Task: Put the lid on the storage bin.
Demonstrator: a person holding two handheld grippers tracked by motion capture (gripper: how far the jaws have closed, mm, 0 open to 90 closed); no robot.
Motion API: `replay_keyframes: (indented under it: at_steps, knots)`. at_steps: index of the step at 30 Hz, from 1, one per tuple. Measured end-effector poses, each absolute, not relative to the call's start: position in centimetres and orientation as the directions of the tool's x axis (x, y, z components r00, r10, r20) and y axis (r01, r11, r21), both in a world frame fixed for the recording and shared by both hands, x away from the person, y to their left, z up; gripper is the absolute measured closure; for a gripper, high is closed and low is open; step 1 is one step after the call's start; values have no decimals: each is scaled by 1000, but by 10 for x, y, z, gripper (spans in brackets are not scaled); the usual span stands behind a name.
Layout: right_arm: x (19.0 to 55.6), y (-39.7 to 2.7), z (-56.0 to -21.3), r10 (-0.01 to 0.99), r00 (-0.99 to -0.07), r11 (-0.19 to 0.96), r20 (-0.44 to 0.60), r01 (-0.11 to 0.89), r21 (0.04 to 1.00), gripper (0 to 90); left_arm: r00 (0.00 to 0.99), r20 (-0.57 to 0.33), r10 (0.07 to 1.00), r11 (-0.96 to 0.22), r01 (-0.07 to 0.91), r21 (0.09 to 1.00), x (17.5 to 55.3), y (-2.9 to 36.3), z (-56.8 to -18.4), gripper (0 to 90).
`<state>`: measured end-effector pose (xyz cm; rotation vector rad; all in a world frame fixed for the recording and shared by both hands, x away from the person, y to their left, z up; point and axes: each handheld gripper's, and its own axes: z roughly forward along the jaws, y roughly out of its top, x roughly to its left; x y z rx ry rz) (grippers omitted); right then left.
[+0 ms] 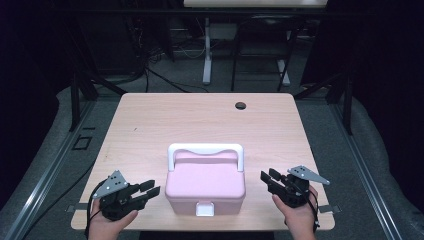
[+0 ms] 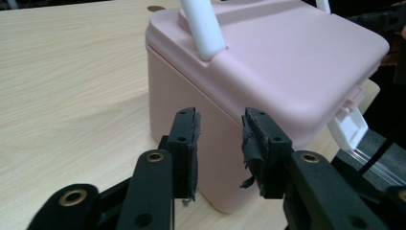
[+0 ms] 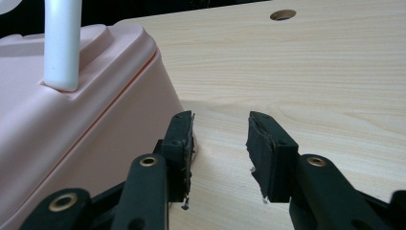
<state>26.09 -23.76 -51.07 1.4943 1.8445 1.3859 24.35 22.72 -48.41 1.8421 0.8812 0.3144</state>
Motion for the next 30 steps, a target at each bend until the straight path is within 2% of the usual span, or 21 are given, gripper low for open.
replay_keyframes:
  at_steps: [17, 30]
  knots:
    - [261, -238, -511, 898, -353, -54, 262, 503, 863, 584, 636, -161, 755, -164, 420, 892, 280, 230, -475, 581]
    - [262, -239, -512, 901, -352, -46, 253, 503, 863, 578, 586, -173, 792, -151, 461, 874, 300, 235, -497, 555]
